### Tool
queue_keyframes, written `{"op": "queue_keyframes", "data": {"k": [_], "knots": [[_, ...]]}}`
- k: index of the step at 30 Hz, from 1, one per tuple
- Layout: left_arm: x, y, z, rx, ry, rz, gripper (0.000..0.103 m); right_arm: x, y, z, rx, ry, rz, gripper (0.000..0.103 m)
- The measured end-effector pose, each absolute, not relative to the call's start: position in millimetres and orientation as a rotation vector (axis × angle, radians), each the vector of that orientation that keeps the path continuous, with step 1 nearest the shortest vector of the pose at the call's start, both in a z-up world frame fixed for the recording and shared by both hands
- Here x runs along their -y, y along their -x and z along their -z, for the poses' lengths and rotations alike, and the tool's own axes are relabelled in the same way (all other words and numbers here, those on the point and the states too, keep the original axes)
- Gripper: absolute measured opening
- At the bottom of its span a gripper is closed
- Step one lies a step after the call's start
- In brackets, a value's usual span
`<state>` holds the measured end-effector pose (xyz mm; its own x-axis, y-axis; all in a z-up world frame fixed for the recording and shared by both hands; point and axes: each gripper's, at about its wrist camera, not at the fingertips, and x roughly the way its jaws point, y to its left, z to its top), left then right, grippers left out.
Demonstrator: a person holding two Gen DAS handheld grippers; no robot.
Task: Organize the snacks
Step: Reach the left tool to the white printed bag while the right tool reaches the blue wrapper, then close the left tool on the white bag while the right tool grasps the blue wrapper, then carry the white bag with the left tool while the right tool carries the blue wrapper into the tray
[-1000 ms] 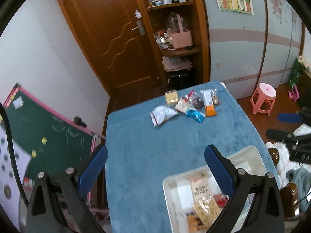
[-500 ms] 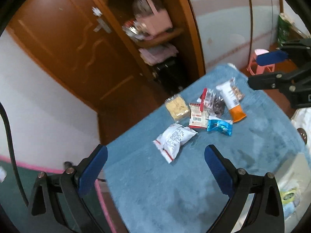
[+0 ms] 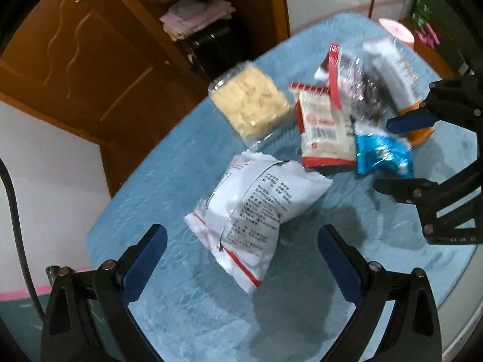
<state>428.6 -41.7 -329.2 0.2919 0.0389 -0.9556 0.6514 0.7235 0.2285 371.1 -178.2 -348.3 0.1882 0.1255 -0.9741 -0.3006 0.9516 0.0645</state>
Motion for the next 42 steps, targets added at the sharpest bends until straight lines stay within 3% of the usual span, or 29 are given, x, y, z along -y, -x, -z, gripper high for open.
{"op": "queue_keyframes", "data": {"k": [2, 11, 13, 15, 16, 17, 20, 29, 42], "knots": [[43, -435, 341, -1.236, -0.696, 0.452, 0.099, 177, -373, 356, -1.358, 0.152, -0.301, 0.061], [35, -450, 385, -1.294, -0.631, 0.414, 0.102, 186, -370, 360, -1.347, 0.141, -0.279, 0.034], [30, -453, 385, -1.313, -0.556, 0.411, 0.096, 190, -372, 359, -1.345, 0.124, -0.277, 0.032], [26, -450, 380, -1.310, -0.486, 0.408, 0.070, 189, -371, 359, -1.342, 0.122, -0.272, 0.032], [25, -447, 378, -1.298, -0.489, 0.389, 0.068, 188, -370, 358, -1.341, 0.126, -0.267, 0.032], [23, -444, 376, -1.293, -0.495, 0.381, 0.059, 187, -368, 357, -1.338, 0.125, -0.264, 0.032], [25, -421, 368, -1.291, -0.504, 0.376, 0.051, 185, -362, 349, -1.334, 0.109, -0.268, 0.031], [11, -335, 293, -1.252, -0.411, 0.370, 0.050, 182, -326, 286, -1.266, 0.106, -0.295, 0.031], [19, -197, 160, -1.100, -0.321, 0.342, 0.051, 177, -189, 172, -1.098, 0.136, -0.325, 0.031]]}}
